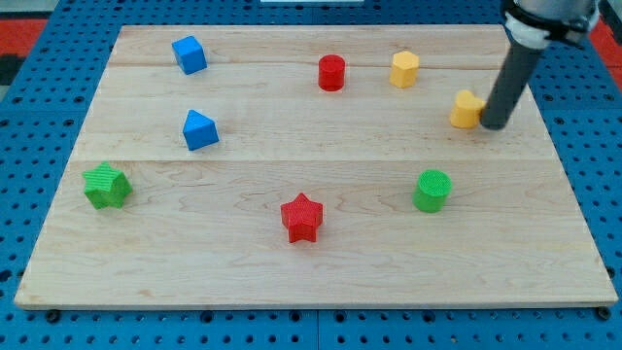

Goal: Push the yellow heart closer to the yellow hexagon

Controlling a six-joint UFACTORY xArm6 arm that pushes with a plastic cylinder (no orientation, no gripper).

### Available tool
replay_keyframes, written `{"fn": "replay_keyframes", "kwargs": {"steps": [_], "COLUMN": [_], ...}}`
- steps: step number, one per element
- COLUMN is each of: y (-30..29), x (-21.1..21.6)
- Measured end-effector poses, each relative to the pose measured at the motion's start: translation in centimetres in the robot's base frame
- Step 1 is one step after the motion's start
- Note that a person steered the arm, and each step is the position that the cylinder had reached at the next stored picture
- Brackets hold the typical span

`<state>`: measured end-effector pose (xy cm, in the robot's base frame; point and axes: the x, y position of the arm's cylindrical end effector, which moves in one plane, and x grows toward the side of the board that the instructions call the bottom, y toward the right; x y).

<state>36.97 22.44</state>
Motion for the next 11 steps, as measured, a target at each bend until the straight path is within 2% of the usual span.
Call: {"fn": "replay_keyframes", "kwargs": {"steps": [1, 2, 3, 4, 5, 6, 7, 8, 9, 10, 11], "y": [0.1, 1.4, 5.9, 0.2, -2.0, -2.7, 1.0, -4.3, -5.4, -5.2, -5.2], "x": [-2.7, -2.3, 3.0, 1.1, -2.6, -1.3, 0.6, 2.4, -2.0, -3.3, 1.3]}}
